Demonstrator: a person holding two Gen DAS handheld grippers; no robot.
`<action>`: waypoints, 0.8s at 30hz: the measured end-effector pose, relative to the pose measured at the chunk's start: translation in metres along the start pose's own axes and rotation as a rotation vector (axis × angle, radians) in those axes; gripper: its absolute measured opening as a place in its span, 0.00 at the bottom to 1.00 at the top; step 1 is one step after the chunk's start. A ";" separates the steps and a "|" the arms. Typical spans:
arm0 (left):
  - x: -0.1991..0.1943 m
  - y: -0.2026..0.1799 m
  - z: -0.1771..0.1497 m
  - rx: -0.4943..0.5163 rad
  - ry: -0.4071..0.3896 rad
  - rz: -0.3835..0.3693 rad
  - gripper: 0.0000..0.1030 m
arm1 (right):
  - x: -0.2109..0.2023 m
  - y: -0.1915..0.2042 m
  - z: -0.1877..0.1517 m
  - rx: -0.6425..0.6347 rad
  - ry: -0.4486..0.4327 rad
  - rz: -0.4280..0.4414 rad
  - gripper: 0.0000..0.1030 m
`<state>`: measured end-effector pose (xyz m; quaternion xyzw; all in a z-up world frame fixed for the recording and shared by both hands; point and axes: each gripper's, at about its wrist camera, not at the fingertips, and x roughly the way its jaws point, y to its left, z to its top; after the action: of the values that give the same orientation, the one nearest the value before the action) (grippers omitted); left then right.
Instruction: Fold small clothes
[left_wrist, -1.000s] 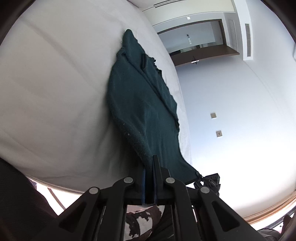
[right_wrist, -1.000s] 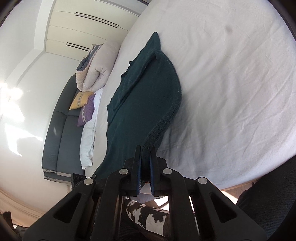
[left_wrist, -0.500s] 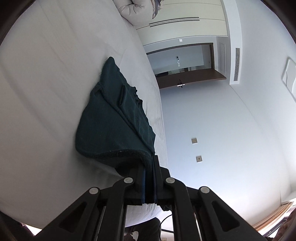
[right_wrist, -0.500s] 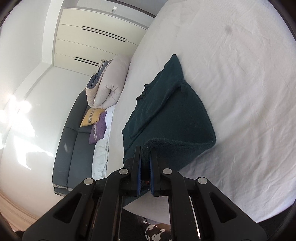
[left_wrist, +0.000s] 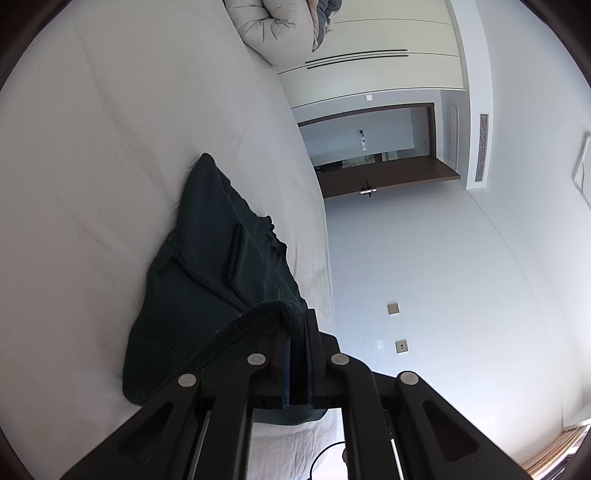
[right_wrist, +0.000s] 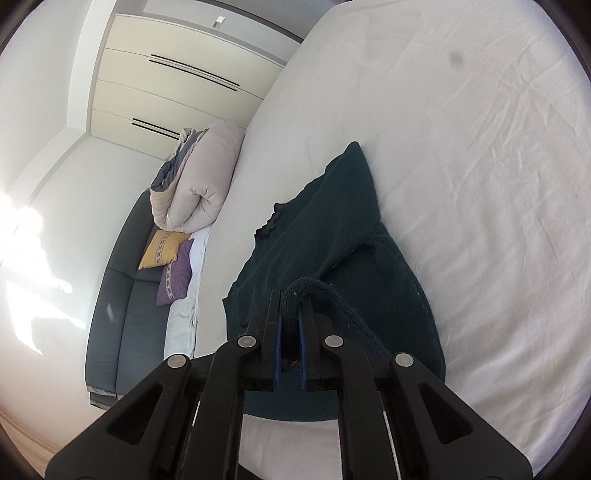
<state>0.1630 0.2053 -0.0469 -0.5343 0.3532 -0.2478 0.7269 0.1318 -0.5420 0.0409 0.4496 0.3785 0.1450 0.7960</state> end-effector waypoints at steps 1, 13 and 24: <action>0.006 0.000 0.005 -0.001 -0.002 0.002 0.06 | 0.005 -0.002 0.006 0.002 -0.003 -0.006 0.06; 0.063 -0.009 0.061 0.037 -0.014 0.053 0.06 | 0.067 0.004 0.077 -0.052 -0.040 -0.091 0.06; 0.110 0.017 0.095 -0.003 -0.036 0.113 0.06 | 0.138 -0.009 0.123 0.002 -0.032 -0.119 0.06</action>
<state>0.3056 0.1866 -0.0733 -0.5189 0.3698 -0.1962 0.7453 0.3138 -0.5421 0.0064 0.4290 0.3920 0.0898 0.8088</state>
